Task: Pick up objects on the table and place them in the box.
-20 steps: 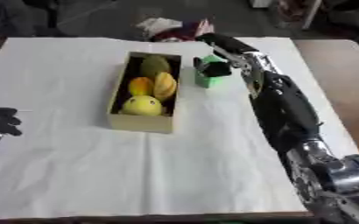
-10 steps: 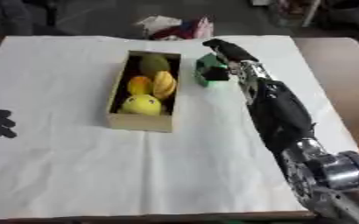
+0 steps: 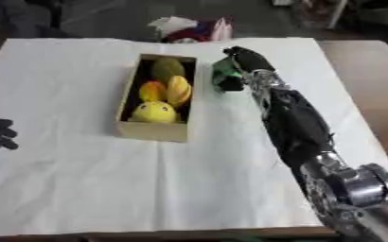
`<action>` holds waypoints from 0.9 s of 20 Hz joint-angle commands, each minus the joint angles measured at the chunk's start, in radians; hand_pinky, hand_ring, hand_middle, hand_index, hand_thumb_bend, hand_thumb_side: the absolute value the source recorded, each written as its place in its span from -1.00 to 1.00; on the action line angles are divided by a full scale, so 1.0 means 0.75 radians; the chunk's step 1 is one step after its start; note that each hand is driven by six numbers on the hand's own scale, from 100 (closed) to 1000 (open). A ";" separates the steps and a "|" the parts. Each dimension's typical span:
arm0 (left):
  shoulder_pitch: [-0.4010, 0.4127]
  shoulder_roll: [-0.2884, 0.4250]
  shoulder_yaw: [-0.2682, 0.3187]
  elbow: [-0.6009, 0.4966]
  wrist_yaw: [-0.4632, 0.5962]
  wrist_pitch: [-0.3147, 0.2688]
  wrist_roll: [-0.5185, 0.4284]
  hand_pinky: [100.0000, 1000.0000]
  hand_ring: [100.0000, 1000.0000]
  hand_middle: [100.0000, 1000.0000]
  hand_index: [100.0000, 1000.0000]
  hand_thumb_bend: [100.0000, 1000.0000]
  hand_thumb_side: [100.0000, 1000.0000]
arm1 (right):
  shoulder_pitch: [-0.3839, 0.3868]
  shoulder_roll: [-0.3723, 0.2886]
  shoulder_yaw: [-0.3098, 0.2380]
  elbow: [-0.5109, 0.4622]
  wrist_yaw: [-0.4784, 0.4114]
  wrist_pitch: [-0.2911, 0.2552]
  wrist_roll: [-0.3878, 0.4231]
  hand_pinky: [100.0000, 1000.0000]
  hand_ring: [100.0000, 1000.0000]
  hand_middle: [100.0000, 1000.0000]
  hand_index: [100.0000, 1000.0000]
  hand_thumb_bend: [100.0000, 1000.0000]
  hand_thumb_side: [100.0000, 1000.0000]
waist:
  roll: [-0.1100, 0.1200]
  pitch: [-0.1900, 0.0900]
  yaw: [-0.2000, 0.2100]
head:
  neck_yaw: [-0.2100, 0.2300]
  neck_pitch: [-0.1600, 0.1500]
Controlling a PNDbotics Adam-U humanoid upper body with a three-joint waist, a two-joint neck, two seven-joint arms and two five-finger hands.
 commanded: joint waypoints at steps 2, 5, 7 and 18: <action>-0.019 0.010 0.002 -0.017 -0.001 -0.002 -0.002 0.51 0.10 0.11 0.49 -1.00 0.25 | -0.013 -0.013 0.007 -0.007 -0.044 0.044 0.010 0.66 0.72 0.82 0.92 -1.00 -0.04 | 0.006 -0.014 -0.003 | 0.001 -0.004; -0.018 0.010 0.003 -0.017 -0.001 -0.002 -0.001 0.51 0.10 0.11 0.49 -1.00 0.25 | -0.013 -0.011 0.007 -0.031 -0.070 0.054 -0.016 0.28 0.16 0.66 0.82 -1.00 -0.59 | 0.007 -0.014 -0.003 | 0.001 -0.004; -0.017 0.010 0.004 -0.017 -0.001 -0.002 0.000 0.51 0.10 0.11 0.49 -1.00 0.25 | -0.028 -0.011 0.004 -0.082 -0.102 0.038 -0.053 0.15 -0.07 0.51 0.75 -1.00 -0.87 | 0.007 -0.016 -0.005 | 0.003 -0.004; -0.015 0.014 0.007 -0.012 -0.002 -0.003 0.002 0.51 0.08 0.11 0.49 -1.00 0.26 | -0.062 -0.033 0.221 -0.538 -0.557 -0.296 0.046 0.20 -0.08 0.46 0.73 -1.00 -0.90 | -0.008 -0.023 -0.017 | 0.010 0.005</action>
